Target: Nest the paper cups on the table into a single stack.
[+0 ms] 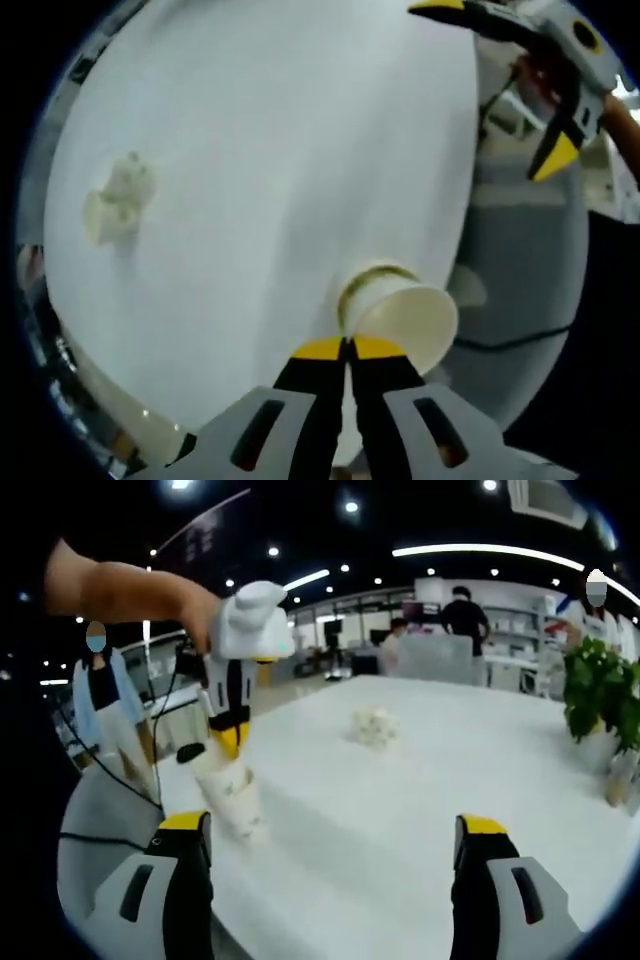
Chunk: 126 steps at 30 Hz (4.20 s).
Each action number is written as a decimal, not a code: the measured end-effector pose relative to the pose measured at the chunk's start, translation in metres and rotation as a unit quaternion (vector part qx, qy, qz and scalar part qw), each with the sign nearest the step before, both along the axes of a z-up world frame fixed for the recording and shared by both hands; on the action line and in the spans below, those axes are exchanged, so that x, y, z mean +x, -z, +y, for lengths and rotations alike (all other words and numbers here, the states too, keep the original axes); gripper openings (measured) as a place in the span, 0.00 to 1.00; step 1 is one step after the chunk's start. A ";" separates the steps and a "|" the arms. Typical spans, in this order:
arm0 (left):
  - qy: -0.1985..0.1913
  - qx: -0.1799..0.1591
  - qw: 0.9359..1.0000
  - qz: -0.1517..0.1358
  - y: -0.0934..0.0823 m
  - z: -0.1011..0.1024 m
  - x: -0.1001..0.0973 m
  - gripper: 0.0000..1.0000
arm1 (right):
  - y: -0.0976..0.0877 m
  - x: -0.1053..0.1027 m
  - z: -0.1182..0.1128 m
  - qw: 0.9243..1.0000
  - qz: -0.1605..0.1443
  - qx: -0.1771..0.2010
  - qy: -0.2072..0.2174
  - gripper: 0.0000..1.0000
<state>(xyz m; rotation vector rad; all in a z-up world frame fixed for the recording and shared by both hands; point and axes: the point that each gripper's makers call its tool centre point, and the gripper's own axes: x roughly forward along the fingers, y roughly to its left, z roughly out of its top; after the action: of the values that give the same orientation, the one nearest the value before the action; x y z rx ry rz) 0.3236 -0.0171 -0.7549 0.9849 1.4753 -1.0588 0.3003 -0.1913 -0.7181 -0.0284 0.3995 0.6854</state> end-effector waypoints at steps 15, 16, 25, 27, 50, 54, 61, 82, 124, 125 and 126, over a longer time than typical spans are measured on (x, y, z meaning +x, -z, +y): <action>0.015 0.002 1.000 -0.018 0.011 0.003 0.000 0.00 | 0.001 -0.001 0.004 1.000 0.003 -0.002 -0.005 0.99; 0.017 0.002 1.000 -0.020 0.011 0.003 0.000 0.00 | 0.001 -0.001 0.004 1.000 0.003 -0.003 -0.005 0.99; 0.061 -0.039 0.996 -0.048 0.010 -0.004 0.004 0.03 | -0.002 -0.001 0.007 1.000 0.002 -0.003 -0.009 0.99; 0.057 -0.048 0.996 -0.041 0.008 -0.005 0.000 0.09 | -0.001 -0.002 0.008 1.000 0.002 -0.005 -0.010 0.99; -0.044 -0.279 0.942 -0.180 -0.028 0.013 0.051 0.87 | -0.013 0.012 0.015 1.000 -0.017 -0.012 -0.017 1.00; -0.094 -0.321 0.917 -0.216 -0.037 0.040 0.063 0.90 | -0.018 0.018 0.015 0.999 -0.031 -0.007 -0.013 1.00; -0.160 -0.389 0.862 -0.282 -0.059 0.080 0.074 1.00 | -0.021 0.028 0.013 0.999 -0.041 -0.018 -0.012 1.00; -0.246 -0.451 0.775 -0.369 -0.070 0.157 0.041 1.00 | -0.024 0.043 0.001 0.998 -0.055 -0.017 0.010 1.00; -0.260 -0.477 0.744 -0.388 -0.059 0.154 0.035 1.00 | 0.000 0.130 0.013 0.998 -0.066 0.000 0.011 1.00; -0.259 -0.478 0.745 -0.387 -0.058 0.154 0.036 1.00 | 0.001 0.135 0.014 0.998 -0.066 0.002 0.011 1.00; -0.260 -0.479 0.744 -0.386 -0.057 0.154 0.036 1.00 | 0.002 0.142 0.015 0.998 -0.066 0.005 0.011 1.00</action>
<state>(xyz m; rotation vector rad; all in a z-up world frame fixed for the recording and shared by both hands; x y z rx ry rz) 0.3597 0.1368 -0.6975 0.1421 0.3160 -0.6771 0.4422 -0.1763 -0.7199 -0.0593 0.2698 0.6589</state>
